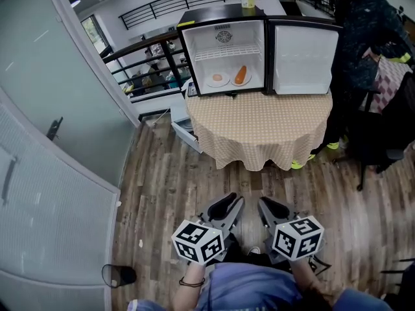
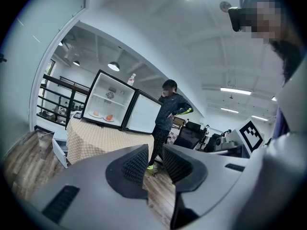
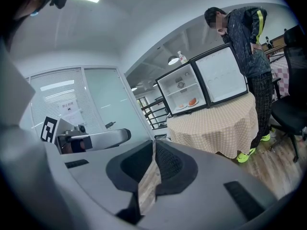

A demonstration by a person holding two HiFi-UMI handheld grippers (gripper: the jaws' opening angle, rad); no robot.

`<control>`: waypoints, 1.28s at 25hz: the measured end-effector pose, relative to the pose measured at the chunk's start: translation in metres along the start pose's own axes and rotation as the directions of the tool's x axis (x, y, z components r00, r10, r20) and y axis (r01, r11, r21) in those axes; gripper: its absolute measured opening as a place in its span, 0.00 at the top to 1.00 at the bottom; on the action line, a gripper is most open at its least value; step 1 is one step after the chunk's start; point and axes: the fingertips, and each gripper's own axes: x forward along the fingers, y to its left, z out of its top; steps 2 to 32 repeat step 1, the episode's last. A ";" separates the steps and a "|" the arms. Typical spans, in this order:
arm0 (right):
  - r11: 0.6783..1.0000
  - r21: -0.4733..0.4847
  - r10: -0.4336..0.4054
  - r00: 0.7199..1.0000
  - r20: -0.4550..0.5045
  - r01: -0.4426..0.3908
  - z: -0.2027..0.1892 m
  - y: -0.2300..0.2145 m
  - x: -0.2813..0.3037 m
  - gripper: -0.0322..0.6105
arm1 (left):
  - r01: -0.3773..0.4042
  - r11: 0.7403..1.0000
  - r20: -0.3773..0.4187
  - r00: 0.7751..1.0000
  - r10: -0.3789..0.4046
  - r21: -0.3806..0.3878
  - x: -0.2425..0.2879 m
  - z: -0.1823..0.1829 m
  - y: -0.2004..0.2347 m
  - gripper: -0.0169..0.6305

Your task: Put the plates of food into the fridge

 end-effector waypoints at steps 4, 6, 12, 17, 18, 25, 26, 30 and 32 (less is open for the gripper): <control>1.000 0.001 -0.001 1.000 0.000 0.001 0.000 -0.002 -0.001 0.90 | 0.002 1.000 -0.002 1.000 -0.002 0.001 0.002 0.000 -0.001 0.82; 1.000 0.001 -0.001 1.000 0.000 0.001 0.000 -0.002 -0.001 0.90 | 0.002 1.000 -0.002 1.000 -0.002 0.001 0.002 0.000 -0.001 0.82; 1.000 0.001 -0.001 1.000 0.000 0.001 0.000 -0.002 -0.001 0.90 | 0.002 1.000 -0.002 1.000 -0.002 0.001 0.002 0.000 -0.001 0.82; 1.000 0.001 -0.001 1.000 0.000 0.001 0.000 -0.002 -0.001 0.90 | 0.002 1.000 -0.002 1.000 -0.002 0.001 0.002 0.000 -0.001 0.82; 1.000 0.001 -0.001 1.000 0.000 0.001 0.000 -0.002 -0.001 0.90 | 0.002 1.000 -0.002 1.000 -0.002 0.001 0.002 0.000 -0.001 0.82; 1.000 0.001 -0.001 1.000 0.000 0.001 0.000 -0.002 -0.001 0.90 | 0.002 1.000 -0.002 1.000 -0.002 0.001 0.002 0.000 -0.001 0.82; 1.000 0.001 -0.001 1.000 0.000 0.001 0.000 -0.002 -0.001 0.90 | 0.002 1.000 -0.002 1.000 -0.002 0.001 0.002 0.000 -0.001 0.82; 1.000 0.001 -0.001 1.000 0.000 0.001 0.000 -0.002 -0.001 0.90 | 0.002 1.000 -0.002 1.000 -0.002 0.001 0.002 0.000 -0.001 0.82; 1.000 0.001 -0.001 1.000 0.000 0.001 0.000 -0.002 -0.001 0.90 | 0.002 1.000 -0.002 1.000 -0.002 0.001 0.002 0.000 -0.001 0.82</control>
